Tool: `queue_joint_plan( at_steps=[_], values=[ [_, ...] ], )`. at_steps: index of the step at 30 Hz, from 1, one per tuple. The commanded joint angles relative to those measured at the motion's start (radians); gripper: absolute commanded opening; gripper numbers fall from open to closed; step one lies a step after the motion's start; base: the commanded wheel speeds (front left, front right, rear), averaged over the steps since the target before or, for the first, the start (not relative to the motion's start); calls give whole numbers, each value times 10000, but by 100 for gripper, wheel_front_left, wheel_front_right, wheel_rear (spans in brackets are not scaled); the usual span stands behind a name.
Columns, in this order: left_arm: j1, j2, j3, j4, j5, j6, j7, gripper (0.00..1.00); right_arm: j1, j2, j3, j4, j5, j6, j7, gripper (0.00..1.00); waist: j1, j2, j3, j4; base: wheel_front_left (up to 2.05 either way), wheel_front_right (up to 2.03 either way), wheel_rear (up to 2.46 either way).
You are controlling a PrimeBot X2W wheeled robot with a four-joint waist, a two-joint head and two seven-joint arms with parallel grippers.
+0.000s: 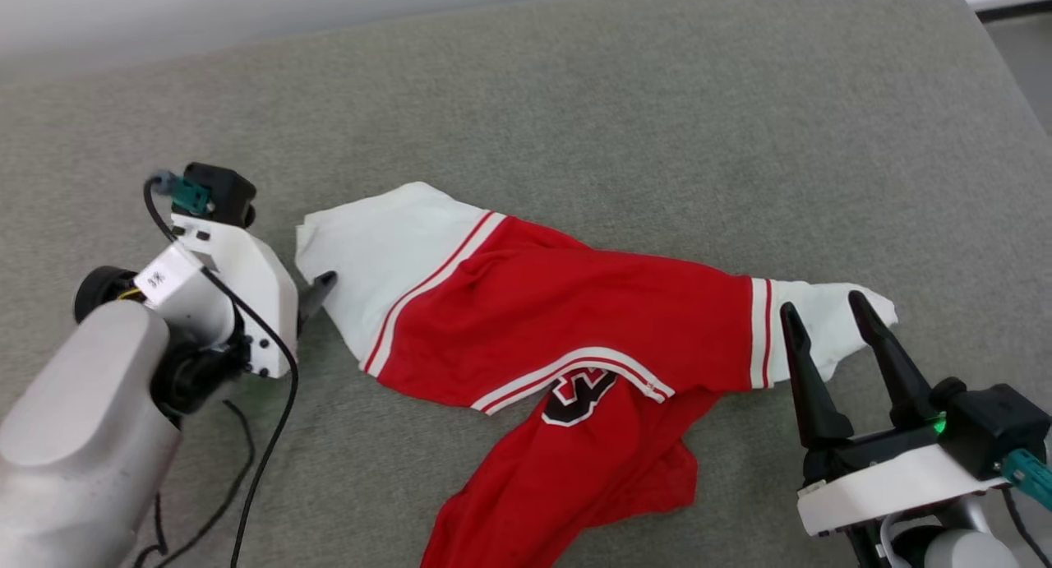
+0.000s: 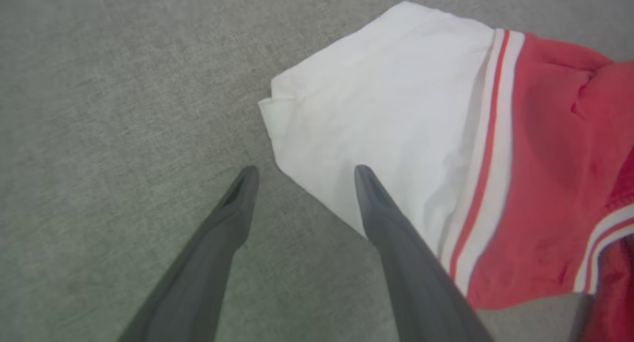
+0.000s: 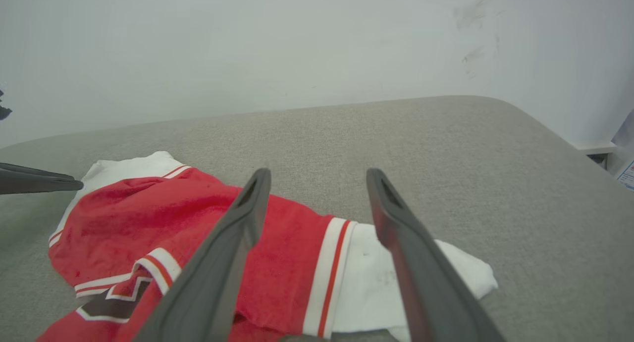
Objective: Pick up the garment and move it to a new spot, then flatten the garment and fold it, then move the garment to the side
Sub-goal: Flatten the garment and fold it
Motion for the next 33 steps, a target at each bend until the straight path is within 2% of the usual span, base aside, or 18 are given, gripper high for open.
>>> queue_joint_plan(
  at_steps=[1, 4, 8, 9, 11, 12, 16, 21, 27, 33],
  values=[
    [-120, 71, -27, 120, -47, -72, 112, 100, -121, 50, 48, 42, 48, -7, -96, 100, -2, 0, 248, -261, 0, 0, 0],
    [-474, 161, -237, 580, -218, -301, 676, 100, -255, 64, 122, 334, 204, -7, -254, 100, -2, 0, 399, -442, 0, 0, 0],
    [-218, 163, -795, 1072, -658, -467, 1937, 100, -356, 79, 168, 675, 337, -7, -421, 100, -2, 0, 453, -689, 0, 0, 0],
    [-94, 126, -884, 1131, -823, -500, 2179, 80, -380, 80, 136, 729, 383, -7, -466, 100, -2, 0, 466, -727, 0, 0, 0],
    [125, 66, -1087, 1174, -1013, -545, 2566, 8, -371, 88, 90, 875, 433, -7, -489, 100, -2, 0, 480, -780, 0, 0, 0],
    [238, 6, -1102, 1191, -1107, -556, 2586, 0, -375, 93, 56, 915, 495, -7, -512, 100, -2, 0, 492, -797, 0, 0, 0],
    [290, 68, -1085, 1171, -891, -498, 1994, 0, -408, 97, -107, 1178, 809, -7, -448, 100, -2, 0, 485, -793, 0, 0, 0],
    [162, 165, -753, 1025, -345, -224, 386, 0, -553, 17, -629, 1693, 1500, -7, -49, 100, -2, 0, 274, -644, 0, 0, 0],
    [390, 146, -396, 307, -41, 133, -1245, 0, -974, -781, -1514, 3003, 2504, -7, 1221, 100, -2, 0, -185, -245, 0, 0, 0],
    [835, 90, -554, -738, 161, 299, -1676, 0, -1558, -1654, -1864, 3979, 3052, -6, 2931, 100, -2, 0, -557, 261, 0, 0, 0]
  ],
)
